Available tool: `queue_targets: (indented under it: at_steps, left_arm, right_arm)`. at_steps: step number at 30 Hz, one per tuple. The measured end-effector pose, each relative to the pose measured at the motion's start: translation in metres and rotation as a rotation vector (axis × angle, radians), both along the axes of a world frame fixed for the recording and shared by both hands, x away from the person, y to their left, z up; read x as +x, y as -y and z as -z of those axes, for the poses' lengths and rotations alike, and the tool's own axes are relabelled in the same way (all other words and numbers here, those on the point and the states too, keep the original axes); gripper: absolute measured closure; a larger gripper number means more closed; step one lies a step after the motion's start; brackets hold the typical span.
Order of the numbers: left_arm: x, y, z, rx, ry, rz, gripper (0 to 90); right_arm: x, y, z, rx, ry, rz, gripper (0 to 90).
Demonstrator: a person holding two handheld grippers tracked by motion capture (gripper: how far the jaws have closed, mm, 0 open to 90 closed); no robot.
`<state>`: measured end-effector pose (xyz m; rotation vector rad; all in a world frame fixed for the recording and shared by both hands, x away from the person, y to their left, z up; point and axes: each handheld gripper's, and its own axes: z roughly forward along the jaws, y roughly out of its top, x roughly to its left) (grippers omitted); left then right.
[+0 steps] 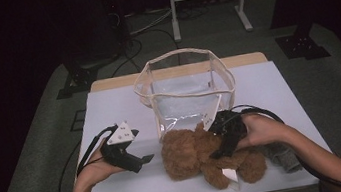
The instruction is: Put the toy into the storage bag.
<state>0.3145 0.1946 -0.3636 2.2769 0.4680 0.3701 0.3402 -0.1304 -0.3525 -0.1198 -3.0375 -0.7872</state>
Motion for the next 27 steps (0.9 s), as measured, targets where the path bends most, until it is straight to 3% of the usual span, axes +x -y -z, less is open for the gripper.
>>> queue_targets:
  at_steps: [17, 23, 27]
  left_arm:
    - [0.001, -0.001, 0.002, 0.006, -0.007, 0.002, 6.4]
    - [0.002, -0.002, 0.003, 0.008, -0.007, -0.002, 6.4]
    - [0.003, -0.003, 0.005, 0.009, -0.011, -0.006, 6.4]
  right_arm:
    - [-0.004, 0.0, 0.013, -0.027, 0.019, -0.009, 14.2]
    - [-0.002, 0.001, 0.019, -0.024, 0.019, -0.004, 21.0]
    - [-0.001, 0.001, 0.021, -0.021, 0.024, 0.019, 31.3]
